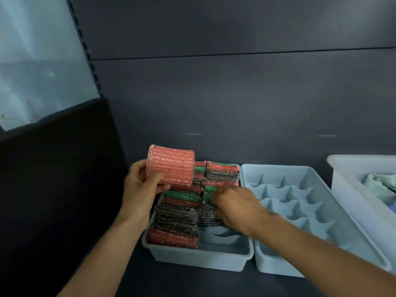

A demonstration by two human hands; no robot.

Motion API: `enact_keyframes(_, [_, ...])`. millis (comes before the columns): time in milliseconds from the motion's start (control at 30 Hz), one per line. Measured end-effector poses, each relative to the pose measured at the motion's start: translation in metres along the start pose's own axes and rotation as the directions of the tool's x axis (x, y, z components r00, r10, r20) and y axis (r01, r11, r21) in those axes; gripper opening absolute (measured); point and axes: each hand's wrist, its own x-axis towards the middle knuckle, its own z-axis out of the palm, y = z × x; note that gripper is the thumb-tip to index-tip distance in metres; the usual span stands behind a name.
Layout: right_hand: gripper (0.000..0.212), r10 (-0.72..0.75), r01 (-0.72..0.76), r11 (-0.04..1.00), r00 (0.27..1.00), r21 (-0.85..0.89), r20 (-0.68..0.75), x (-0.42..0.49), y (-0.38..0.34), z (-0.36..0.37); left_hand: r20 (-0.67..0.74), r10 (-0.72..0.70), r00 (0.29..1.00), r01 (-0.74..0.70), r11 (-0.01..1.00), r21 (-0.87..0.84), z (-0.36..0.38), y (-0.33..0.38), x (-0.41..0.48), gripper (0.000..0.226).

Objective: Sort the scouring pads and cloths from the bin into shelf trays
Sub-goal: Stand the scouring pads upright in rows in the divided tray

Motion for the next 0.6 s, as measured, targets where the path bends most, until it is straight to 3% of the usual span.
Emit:
enact_keyframes(300, [0.021,0.032,-0.001,0.97,0.992,-0.244,0.124,0.006,-0.007,0.002,0.169,0.026,0.985,-0.044,0.993,0.106,0.008,-0.006,-0.001,0.029])
enact_keyframes(400, [0.024,0.051,-0.004,0.969,0.982,-0.248,0.183,0.008,-0.007,0.011,0.187,0.023,0.982,-0.045,0.993,0.11,0.012,-0.006,-0.002,0.027])
enact_keyframes(467, [0.026,0.135,-0.128,0.99,0.982,-0.054,0.136,0.006,0.003,0.007,0.203,0.016,0.979,-0.046,0.989,0.143,0.01,-0.006,-0.004,0.028])
enact_keyframes(500, [0.034,0.219,-0.232,0.961,0.971,0.149,0.099,0.004,0.009,-0.002,0.213,0.011,0.977,-0.048,0.984,0.171,0.008,-0.006,-0.004,0.028])
enact_keyframes(533, [0.046,0.313,-0.323,0.868,0.945,0.377,0.09,0.001,0.016,-0.013,0.23,0.004,0.973,-0.051,0.979,0.198,0.005,-0.005,-0.004,0.028])
enact_keyframes(600, [0.07,0.376,-0.3,0.641,0.925,0.707,0.051,-0.003,0.022,-0.035,0.308,-0.01,0.951,-0.066,0.97,0.233,0.003,-0.004,-0.005,0.029])
